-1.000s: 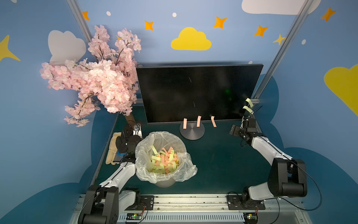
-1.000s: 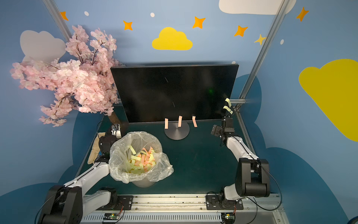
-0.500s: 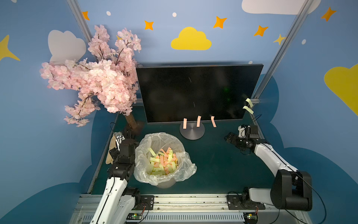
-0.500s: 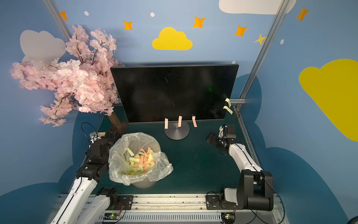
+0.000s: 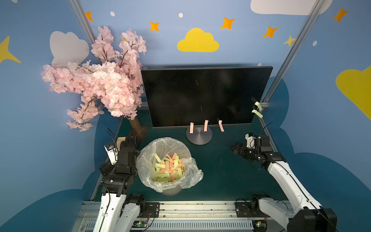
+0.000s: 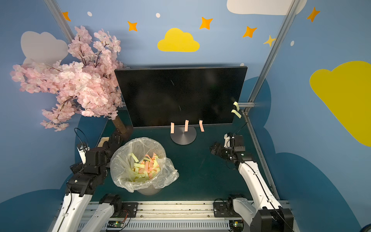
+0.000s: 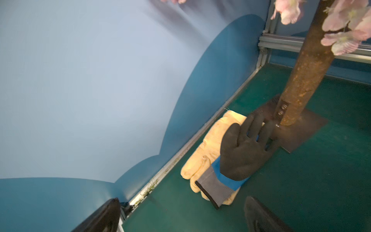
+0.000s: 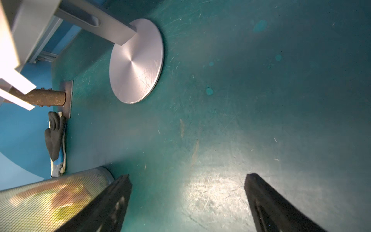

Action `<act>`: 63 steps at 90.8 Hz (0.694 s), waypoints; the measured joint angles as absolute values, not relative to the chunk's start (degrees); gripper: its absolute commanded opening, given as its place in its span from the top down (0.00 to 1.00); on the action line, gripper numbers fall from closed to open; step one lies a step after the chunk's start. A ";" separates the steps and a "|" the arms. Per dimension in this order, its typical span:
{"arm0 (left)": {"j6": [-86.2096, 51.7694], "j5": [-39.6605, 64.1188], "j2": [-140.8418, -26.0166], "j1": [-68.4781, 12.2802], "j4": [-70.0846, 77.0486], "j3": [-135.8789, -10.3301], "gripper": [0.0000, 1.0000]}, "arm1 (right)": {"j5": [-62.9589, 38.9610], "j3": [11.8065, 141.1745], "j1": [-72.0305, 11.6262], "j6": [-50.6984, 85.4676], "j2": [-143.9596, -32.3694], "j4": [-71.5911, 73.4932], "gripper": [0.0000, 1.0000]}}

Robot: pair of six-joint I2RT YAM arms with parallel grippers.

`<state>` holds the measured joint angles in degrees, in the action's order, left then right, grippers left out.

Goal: Remove the sticky note from the monitor
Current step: Tear off the sticky note from the monitor.

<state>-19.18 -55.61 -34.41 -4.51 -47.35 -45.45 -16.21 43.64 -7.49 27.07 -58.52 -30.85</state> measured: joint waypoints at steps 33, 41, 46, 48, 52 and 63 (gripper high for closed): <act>-11.62 -55.92 -33.06 -4.51 -42.83 -55.42 0.00 | -15.42 48.27 -10.94 27.83 -56.29 -34.20 0.08; -11.31 -51.81 -33.06 -4.51 -42.44 -58.11 0.00 | -15.49 48.73 -11.62 28.60 -56.03 -34.15 0.08; -11.27 -48.47 -33.10 -4.51 -42.35 -59.61 0.00 | -15.51 48.80 -12.05 29.34 -55.86 -34.13 0.09; -11.22 -46.85 -33.12 -4.51 -42.30 -60.27 0.00 | -15.53 48.82 -12.23 29.65 -55.72 -34.11 0.09; -11.11 -43.81 -33.23 -4.51 -42.24 -61.34 0.00 | -15.59 48.82 -12.51 30.26 -55.48 -34.02 0.09; -11.46 -32.38 -33.28 -4.51 -40.18 -63.00 0.00 | -16.03 48.82 -13.23 32.40 -54.63 -32.80 0.09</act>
<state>-11.46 -32.38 -33.28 -4.51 -40.18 -63.00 -16.03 48.82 -13.23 32.40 -54.63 -32.80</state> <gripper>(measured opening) 0.998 0.913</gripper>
